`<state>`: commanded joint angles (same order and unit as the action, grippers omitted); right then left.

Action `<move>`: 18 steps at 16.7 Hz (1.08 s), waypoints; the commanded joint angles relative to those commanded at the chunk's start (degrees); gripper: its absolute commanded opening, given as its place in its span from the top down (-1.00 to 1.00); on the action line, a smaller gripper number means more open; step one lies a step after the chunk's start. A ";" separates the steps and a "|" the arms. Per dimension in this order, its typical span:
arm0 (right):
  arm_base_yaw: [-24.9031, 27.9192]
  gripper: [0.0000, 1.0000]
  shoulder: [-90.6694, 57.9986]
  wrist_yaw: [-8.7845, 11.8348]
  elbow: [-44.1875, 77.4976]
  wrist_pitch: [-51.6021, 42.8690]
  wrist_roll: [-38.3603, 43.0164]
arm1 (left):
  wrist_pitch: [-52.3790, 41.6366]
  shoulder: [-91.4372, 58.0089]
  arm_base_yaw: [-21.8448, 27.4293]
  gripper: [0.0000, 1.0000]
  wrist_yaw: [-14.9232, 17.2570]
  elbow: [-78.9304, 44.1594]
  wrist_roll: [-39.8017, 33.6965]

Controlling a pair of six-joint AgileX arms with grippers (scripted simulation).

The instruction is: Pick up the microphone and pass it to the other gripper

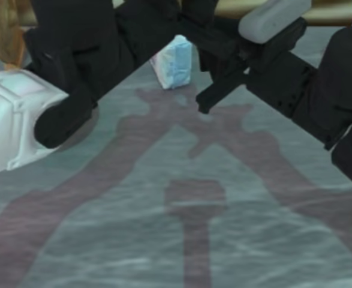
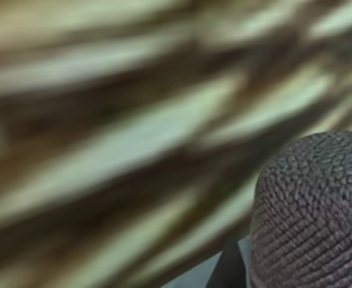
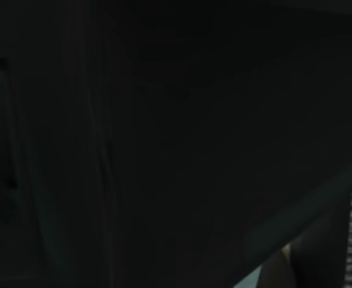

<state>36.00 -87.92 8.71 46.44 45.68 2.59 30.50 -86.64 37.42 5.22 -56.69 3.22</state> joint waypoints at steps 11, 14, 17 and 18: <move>0.00 -1.00 0.00 0.00 0.00 0.00 0.00 | 0.00 0.00 0.00 1.00 0.00 0.00 0.00; 0.00 -1.00 0.00 0.00 0.00 0.00 0.00 | 0.00 0.00 0.00 1.00 0.00 0.00 0.00; -0.59 -1.00 -0.66 -0.38 -0.54 -0.10 -0.24 | -0.10 0.53 0.12 1.00 -0.58 -0.69 0.43; -0.61 -1.00 -0.47 -0.33 -0.72 -0.14 -0.23 | -0.12 0.61 0.01 1.00 -0.46 -0.61 0.42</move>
<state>35.39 -88.38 8.38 45.72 45.54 2.36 30.37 -86.03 37.43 4.76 -57.30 3.64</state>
